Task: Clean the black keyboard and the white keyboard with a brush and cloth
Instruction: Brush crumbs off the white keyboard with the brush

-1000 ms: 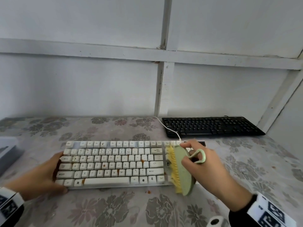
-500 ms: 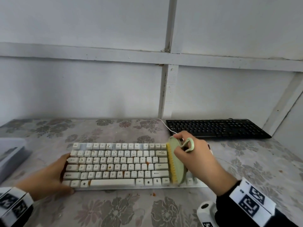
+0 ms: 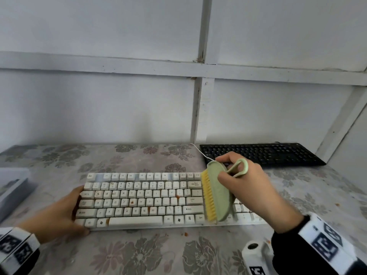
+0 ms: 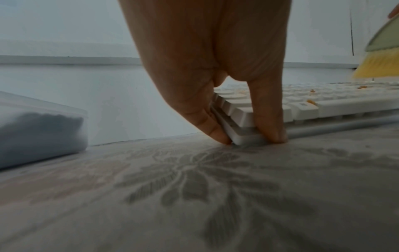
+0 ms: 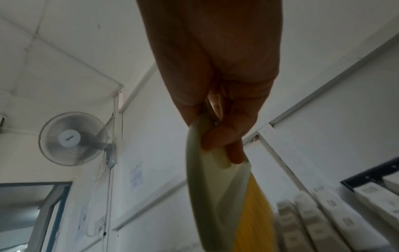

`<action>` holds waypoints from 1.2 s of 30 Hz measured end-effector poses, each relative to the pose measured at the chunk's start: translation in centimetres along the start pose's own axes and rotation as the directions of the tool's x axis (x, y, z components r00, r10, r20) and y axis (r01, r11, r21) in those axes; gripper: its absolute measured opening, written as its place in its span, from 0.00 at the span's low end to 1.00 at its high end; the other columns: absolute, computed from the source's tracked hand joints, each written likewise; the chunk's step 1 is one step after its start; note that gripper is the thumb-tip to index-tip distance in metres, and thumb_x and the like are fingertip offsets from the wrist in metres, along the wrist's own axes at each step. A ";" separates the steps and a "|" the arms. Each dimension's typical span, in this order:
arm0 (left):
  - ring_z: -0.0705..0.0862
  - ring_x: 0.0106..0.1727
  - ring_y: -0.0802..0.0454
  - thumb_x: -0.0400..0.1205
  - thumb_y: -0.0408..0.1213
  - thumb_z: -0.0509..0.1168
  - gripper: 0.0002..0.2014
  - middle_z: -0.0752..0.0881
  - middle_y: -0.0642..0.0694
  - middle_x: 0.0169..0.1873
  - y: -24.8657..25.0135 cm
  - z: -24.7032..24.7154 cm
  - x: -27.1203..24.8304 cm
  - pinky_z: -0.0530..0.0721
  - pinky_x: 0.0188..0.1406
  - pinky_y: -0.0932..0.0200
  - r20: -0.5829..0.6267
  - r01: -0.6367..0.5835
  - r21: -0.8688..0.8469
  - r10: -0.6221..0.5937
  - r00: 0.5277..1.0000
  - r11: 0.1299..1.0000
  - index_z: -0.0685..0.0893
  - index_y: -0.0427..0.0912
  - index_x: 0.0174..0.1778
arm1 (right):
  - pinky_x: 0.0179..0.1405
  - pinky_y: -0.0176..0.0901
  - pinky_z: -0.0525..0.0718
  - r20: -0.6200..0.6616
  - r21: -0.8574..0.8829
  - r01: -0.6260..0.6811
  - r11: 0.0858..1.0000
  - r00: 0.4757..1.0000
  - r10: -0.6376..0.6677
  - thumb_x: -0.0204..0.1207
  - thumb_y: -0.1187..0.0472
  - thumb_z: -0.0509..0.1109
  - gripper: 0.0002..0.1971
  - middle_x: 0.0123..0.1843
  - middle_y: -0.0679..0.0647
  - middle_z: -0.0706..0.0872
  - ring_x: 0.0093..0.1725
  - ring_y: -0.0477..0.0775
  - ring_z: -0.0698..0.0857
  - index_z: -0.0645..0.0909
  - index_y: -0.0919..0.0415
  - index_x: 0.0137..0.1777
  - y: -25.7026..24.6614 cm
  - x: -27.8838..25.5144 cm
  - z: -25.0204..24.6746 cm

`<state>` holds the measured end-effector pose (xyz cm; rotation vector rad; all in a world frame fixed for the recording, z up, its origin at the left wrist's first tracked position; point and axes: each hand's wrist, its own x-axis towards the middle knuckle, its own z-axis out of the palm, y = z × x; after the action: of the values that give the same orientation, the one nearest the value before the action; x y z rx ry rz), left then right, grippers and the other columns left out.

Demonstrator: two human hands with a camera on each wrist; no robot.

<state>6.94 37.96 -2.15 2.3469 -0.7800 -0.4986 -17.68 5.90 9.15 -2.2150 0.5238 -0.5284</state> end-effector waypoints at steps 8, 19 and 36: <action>0.81 0.58 0.61 0.43 0.52 0.78 0.55 0.80 0.60 0.57 0.8 0.0 -0.1 0.78 0.65 0.53 0.008 -0.011 0.000 0.011 1.000 1.000 0.58 0.59 0.68 | 0.16 0.29 0.62 0.153 -0.008 -0.072 0.997 0.986 0.072 0.75 0.66 0.64 0.11 0.22 0.45 0.75 0.18 0.42 0.66 0.79 0.48 0.51 2.2 -2.2 1.9; 0.81 0.57 0.60 0.43 0.51 0.78 0.57 0.80 0.61 0.55 0.6 0.0 -0.2 0.78 0.63 0.53 -0.005 0.008 0.018 -0.008 1.000 1.000 0.57 0.59 0.68 | 0.19 0.30 0.69 0.003 0.014 0.012 1.000 1.000 -0.012 0.75 0.65 0.64 0.13 0.31 0.50 0.82 0.23 0.42 0.73 0.80 0.48 0.54 1.6 -0.6 1.1; 0.80 0.60 0.59 0.45 0.52 0.77 0.55 0.78 0.60 0.59 0.8 0.0 -0.2 0.77 0.66 0.52 0.009 0.010 0.064 -0.010 1.000 0.998 0.54 0.64 0.67 | 0.19 0.37 0.78 0.021 0.133 -0.031 0.991 0.999 0.028 0.73 0.66 0.65 0.12 0.34 0.51 0.83 0.23 0.40 0.78 0.83 0.48 0.49 -0.7 -0.2 -0.6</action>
<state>6.45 37.60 -1.54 2.4104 -0.8000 -0.4960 -18.03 6.05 10.03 -2.0799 0.4959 -0.5118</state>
